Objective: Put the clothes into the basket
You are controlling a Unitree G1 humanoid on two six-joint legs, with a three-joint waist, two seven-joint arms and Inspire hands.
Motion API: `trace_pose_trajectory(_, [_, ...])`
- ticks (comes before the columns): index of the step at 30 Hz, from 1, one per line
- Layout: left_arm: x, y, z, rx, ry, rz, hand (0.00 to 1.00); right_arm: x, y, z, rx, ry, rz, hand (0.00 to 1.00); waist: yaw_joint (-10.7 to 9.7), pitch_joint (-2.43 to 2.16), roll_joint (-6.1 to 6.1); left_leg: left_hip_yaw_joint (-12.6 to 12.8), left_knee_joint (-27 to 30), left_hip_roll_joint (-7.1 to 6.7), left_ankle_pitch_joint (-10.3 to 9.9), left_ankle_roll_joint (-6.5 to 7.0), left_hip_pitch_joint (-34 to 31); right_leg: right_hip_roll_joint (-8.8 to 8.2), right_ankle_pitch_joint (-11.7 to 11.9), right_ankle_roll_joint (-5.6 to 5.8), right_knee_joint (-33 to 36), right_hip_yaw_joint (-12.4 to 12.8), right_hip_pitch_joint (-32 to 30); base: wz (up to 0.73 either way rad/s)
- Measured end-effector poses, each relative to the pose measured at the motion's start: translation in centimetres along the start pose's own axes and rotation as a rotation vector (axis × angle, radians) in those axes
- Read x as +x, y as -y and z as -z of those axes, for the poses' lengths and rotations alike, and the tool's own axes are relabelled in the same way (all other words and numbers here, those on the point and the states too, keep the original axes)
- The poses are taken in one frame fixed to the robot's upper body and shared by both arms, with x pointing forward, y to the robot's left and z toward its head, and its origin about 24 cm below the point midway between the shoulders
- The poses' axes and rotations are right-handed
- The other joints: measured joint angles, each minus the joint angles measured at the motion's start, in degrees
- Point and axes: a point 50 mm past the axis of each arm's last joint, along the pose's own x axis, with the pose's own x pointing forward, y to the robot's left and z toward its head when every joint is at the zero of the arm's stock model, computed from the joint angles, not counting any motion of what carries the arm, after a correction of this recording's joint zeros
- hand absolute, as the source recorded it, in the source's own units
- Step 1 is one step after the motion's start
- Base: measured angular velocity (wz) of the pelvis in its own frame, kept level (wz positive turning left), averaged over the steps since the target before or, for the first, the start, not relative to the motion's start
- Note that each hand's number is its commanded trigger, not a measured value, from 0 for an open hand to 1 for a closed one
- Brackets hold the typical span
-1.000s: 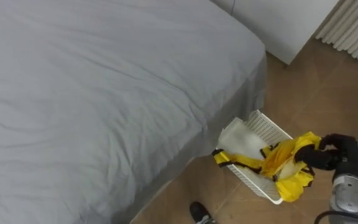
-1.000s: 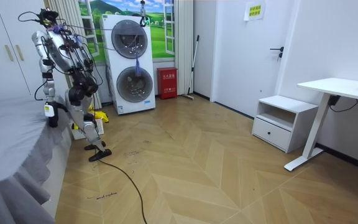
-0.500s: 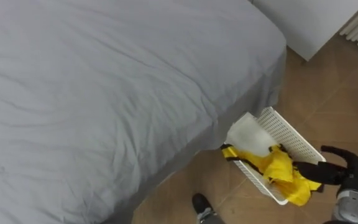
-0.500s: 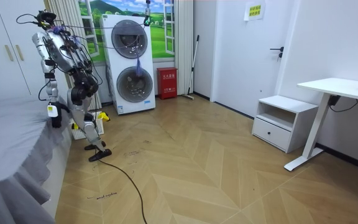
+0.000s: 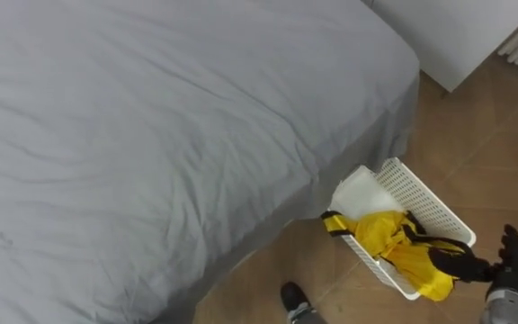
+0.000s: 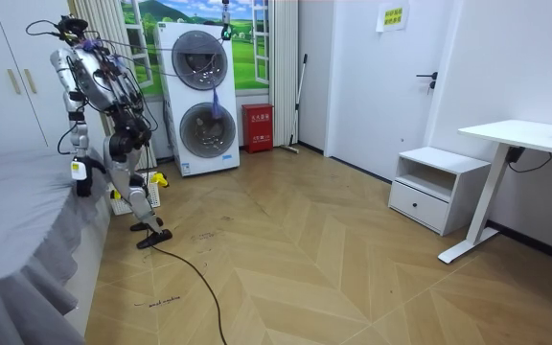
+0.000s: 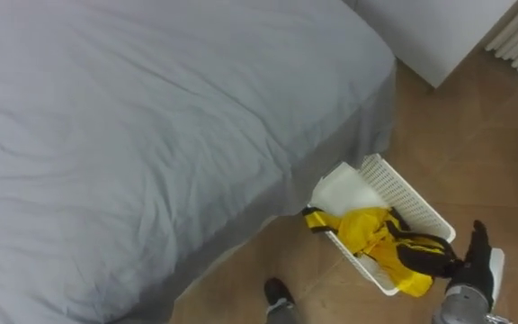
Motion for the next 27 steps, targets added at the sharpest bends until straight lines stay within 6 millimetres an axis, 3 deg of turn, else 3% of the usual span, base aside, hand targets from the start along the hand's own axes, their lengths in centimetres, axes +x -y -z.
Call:
trace_pose_trajectory(6, [0.0, 0.0, 0.1, 0.001, 0.004, 0.011, 0.0, -1.0, 0.9, 4.1, -0.019, -0.15, -0.027, 0.0, 0.5, 0.06, -0.3, -3.6, -1.1, 0.33, 0.3, -0.43, 3.8, -0.73, -0.7, -0.65, -2.1, -3.4, 5.6, 0.26])
trace_pose_trajectory(9, [-0.2, 0.1, 0.4, 0.007, 0.009, 0.019, 0.0, -2.0, 1.8, 6.5, 0.0, -0.232, -0.035, 0.0, 1.0, 0.1, -0.46, -6.8, -2.0, 0.28, 0.5, -0.67, 7.0, -1.55, -1.3, -0.97, -3.4, -6.5, 10.2, 0.47])
trace_pose_trajectory(13, [-0.6, -0.3, 1.9, 0.053, -0.01, 0.006, 0.0, -4.5, 1.3, 10.6, 0.024, -0.392, -0.087, 0.0, 1.3, 0.09, -2.67, -11.4, -4.7, 0.12, 1.6, -1.27, 13.3, -2.73, -2.5, -1.44, -6.7, -11.6, 19.0, 0.66])
trace_pose_trajectory(16, [-0.9, -0.1, 2.7, 0.058, -0.028, 0.004, 0.0, -6.4, 0.1, 12.8, 0.049, -0.486, -0.143, 0.0, 1.7, -0.25, -3.99, -14.9, -5.8, 0.13, 2.0, -1.41, 16.2, -3.34, -2.6, -1.44, -9.9, -15.6, 24.5, 0.73])
trace_pose_trajectory(20, [-1.0, 0.1, 3.2, 0.044, -0.038, -0.017, 0.0, -8.1, -0.9, 14.4, 0.028, -0.563, -0.221, 0.0, 4.1, -1.01, -5.37, -18.1, -6.1, -0.01, 2.0, -1.41, 18.7, -3.82, -2.6, -1.29, -13.0, -18.6, 29.5, 0.46])
trace_pose_trajectory(22, [-1.0, 0.2, 3.5, 0.019, -0.046, -0.031, 0.0, -8.4, -1.4, 14.8, 0.018, -0.585, -0.251, 0.0, 4.5, -0.97, -5.59, -19.4, -6.4, -0.11, 2.0, -1.41, 20.2, -4.02, -2.5, -1.07, -14.6, -20.2, 32.1, 0.46])
trace_pose_trajectory(27, [-1.3, -0.5, 4.3, -0.063, -0.067, -0.081, 0.0, -9.4, -3.4, 15.0, -0.037, -0.607, -0.395, 0.0, 7.8, -0.58, -7.1, -21.0, -7.1, -0.21, 2.0, -1.42, 22.7, -4.03, -2.4, -1.0, -16.5, -22.3, 36.2, 0.22])
